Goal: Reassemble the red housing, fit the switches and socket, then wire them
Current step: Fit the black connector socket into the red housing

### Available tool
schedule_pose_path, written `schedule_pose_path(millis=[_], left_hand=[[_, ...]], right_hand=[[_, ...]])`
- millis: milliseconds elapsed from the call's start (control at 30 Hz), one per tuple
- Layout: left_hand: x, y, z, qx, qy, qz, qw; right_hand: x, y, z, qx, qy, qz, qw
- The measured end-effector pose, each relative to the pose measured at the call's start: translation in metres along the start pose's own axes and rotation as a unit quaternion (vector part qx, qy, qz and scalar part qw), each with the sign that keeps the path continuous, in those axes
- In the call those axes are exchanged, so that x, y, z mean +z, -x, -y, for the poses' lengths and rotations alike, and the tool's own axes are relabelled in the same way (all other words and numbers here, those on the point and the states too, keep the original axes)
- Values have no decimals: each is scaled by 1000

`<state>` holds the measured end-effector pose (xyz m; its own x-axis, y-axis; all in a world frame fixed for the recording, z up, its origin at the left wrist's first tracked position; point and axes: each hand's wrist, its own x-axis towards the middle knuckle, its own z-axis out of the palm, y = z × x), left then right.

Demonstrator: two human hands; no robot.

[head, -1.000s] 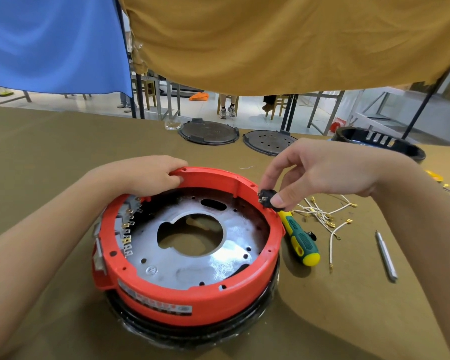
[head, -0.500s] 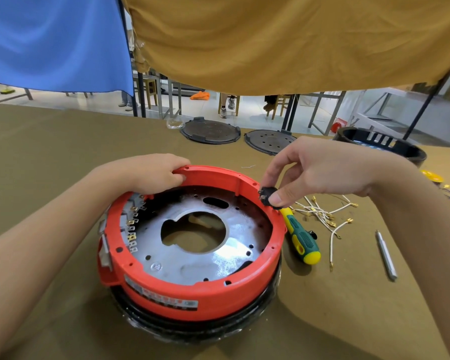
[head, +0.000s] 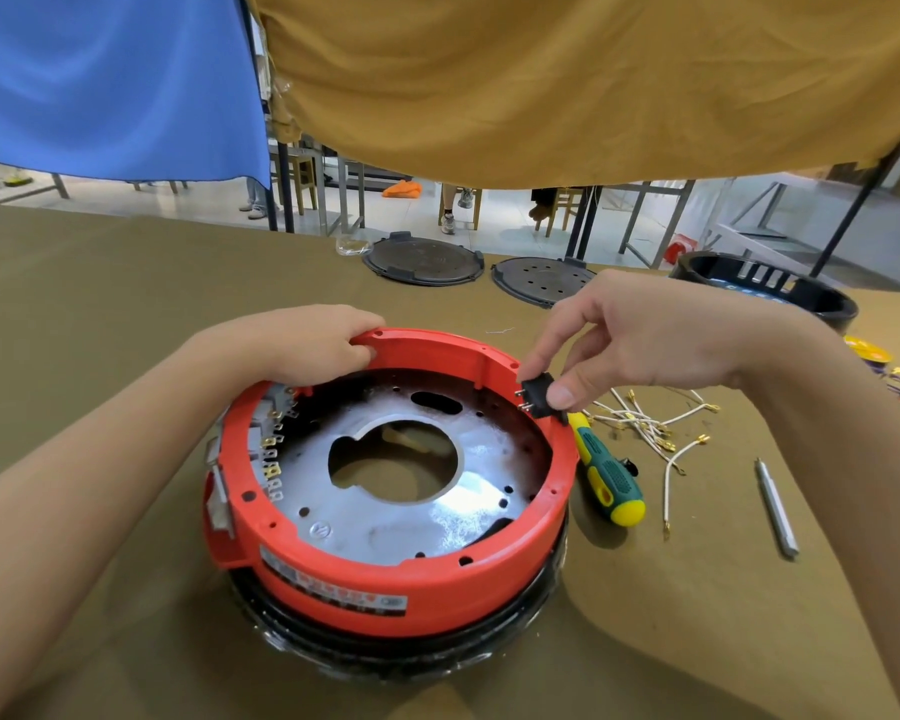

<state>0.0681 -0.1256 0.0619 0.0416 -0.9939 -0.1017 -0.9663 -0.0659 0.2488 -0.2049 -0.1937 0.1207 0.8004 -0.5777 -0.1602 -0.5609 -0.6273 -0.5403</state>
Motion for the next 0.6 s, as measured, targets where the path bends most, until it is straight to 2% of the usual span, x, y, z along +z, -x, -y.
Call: schedule_pose_path(millis=[233,600], left_hand=[[0,0,1,0,-2,-2,1000],[-2,2,0,-5,-1,9,1000]], right_hand=[[-1,-2,-3,3,-12,7,1000],[1,-3,-6,12,-92,20,995]])
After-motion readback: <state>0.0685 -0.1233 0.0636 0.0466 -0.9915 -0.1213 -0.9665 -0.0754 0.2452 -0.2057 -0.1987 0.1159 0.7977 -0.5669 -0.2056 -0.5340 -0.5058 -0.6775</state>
